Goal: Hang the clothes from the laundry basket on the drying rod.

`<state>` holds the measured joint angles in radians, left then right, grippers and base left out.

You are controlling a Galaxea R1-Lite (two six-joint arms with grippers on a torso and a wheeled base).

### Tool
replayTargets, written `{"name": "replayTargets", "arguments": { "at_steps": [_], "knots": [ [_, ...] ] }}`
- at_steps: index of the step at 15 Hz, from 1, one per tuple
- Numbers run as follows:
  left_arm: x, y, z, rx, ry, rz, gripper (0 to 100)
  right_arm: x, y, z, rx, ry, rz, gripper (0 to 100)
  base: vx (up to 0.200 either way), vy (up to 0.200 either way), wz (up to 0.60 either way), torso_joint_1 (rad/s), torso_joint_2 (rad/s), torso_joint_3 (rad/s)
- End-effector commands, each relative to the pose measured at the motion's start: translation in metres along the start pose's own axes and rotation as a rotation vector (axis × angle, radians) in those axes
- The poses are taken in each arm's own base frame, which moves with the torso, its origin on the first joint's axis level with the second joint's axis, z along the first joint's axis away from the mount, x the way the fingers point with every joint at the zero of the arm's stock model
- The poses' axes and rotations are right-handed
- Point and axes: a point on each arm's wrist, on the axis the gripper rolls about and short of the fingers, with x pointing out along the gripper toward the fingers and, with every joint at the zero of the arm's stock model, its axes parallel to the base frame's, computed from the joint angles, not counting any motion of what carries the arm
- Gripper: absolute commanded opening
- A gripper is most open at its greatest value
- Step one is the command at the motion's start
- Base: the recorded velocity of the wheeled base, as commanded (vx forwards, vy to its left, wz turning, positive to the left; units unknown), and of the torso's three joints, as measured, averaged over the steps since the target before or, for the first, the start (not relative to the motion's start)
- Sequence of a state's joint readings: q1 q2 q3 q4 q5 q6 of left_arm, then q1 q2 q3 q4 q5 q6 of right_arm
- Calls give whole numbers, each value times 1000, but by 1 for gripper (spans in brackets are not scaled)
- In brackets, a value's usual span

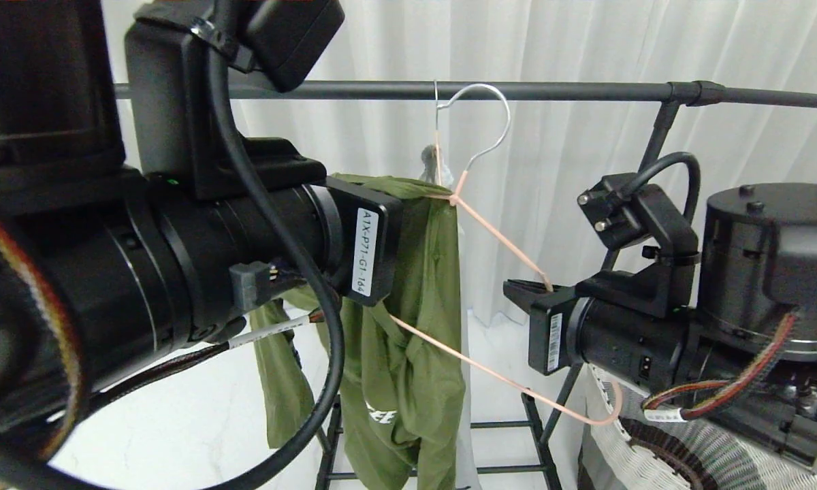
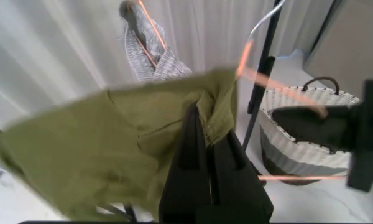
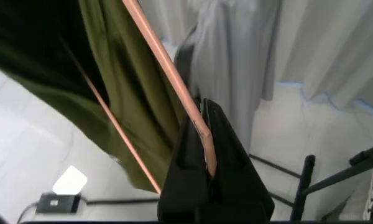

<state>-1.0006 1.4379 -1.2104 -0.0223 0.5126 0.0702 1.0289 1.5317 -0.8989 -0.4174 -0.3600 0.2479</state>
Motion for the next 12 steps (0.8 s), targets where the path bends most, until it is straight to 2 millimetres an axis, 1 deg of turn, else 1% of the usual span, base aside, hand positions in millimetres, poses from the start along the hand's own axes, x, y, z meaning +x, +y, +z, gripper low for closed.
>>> {"name": "replayTargets", "arguments": {
  "at_steps": [1,4,7,8,11,12],
  "knots": [
    [5,-3,-2,8,12,-1,0,-12,-4,10,15,-51,-13,0,0,0,0,0,0,0],
    [7,-5,-4,21,20,0,0,-19,-5,17,25,-86,-21,0,0,0,0,0,0,0],
    [8,-11,-6,35,27,-23,0,-24,-5,25,22,-143,-7,0,0,0,0,0,0,0],
    [8,-15,-11,45,39,-36,100,-24,-5,25,20,-146,-8,0,0,0,0,0,0,0],
    [7,-15,-17,50,45,-35,100,-31,-7,29,20,-164,-6,0,0,0,0,0,0,0],
    [4,-14,-20,45,37,-32,100,-35,-8,30,22,-177,-4,0,0,0,0,0,0,0]
  ]
}}
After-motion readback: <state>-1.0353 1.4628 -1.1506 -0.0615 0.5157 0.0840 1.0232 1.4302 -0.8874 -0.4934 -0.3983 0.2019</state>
